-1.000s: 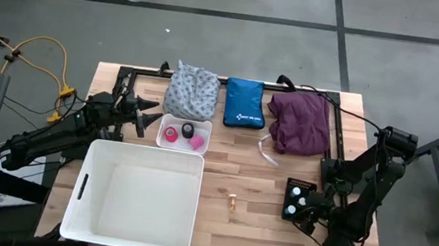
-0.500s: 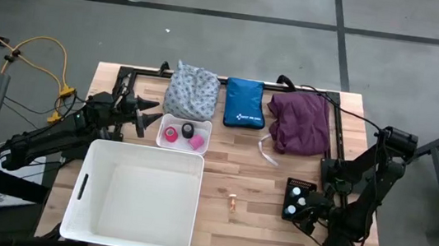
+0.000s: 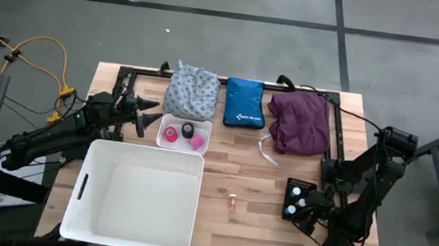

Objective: Pick & place medical supplies in basket/bin
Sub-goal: Put the yellow pill bottle into the black bin

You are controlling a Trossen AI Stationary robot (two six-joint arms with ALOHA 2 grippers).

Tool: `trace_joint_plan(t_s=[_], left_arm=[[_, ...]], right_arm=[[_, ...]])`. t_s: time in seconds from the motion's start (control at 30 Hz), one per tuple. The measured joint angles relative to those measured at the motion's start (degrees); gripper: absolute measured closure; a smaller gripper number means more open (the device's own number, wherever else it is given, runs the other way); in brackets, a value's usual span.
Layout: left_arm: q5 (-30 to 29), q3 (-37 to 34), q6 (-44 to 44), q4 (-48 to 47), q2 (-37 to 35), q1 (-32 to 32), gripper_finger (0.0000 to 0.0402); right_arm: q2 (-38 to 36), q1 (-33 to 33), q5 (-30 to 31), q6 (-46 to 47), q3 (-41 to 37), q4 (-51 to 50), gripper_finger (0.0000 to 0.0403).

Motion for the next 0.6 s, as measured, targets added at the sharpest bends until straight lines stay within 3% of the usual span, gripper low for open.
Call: trace_joint_plan(t_s=[0.3,0.6], left_arm=[[0.0,0.0,0.0,-0.01,-0.01,0.0,0.0161],[0.0,0.0,0.0,0.0,0.0,0.01,0.0161]], right_arm=[[-0.66,0.0,0.42,0.47,0.0,-0.96,0.0231],[-8.5,-0.02,3.39,-2.33,0.0,-3.13,0.0232]])
